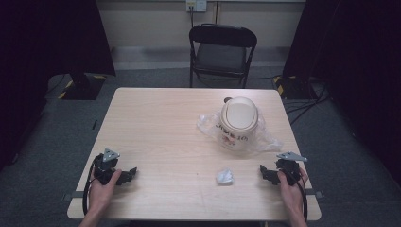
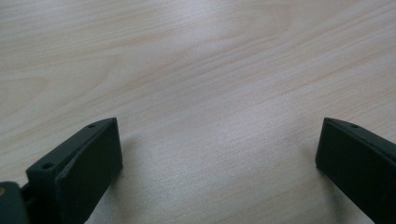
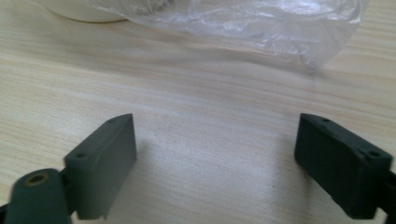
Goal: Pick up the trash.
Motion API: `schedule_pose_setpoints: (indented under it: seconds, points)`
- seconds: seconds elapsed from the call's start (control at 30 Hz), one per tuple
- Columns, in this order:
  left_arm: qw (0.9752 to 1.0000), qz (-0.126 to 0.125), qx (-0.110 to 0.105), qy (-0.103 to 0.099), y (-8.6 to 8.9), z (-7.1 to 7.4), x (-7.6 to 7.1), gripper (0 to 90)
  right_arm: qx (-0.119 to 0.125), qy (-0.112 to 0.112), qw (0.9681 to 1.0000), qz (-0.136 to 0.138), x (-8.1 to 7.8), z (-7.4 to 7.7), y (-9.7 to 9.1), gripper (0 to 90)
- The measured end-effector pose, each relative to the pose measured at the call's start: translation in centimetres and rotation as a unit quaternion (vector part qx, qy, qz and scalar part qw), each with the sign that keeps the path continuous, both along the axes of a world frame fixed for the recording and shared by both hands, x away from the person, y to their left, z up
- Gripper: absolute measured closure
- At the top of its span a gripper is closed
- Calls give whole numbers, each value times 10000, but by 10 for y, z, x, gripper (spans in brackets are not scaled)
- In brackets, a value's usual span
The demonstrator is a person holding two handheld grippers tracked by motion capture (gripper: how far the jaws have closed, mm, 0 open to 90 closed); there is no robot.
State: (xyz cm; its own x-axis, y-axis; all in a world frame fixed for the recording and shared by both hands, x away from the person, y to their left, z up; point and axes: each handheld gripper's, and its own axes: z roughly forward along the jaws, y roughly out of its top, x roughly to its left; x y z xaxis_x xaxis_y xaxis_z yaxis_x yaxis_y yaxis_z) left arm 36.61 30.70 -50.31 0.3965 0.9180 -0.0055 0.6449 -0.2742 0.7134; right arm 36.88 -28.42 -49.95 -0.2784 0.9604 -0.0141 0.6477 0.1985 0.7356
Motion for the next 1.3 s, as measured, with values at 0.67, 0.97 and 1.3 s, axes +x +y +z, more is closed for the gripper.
schedule_pose_setpoints:
  seconds: [0.67, 0.97, 1.3]
  points:
    - [10000, 8, -35, -7, 0, 0, 0, 0, 634, -434, 9937, 819, -9, 35, 21, 205]
    - [10000, 7, -35, -8, 0, 0, 0, 0, 858, -387, 9874, 1270, -3, 49, 47, 247]
    - [10000, -9, -5, -2, 0, 0, 0, 0, 963, -406, 9810, 1637, 11, 68, 73, 245]
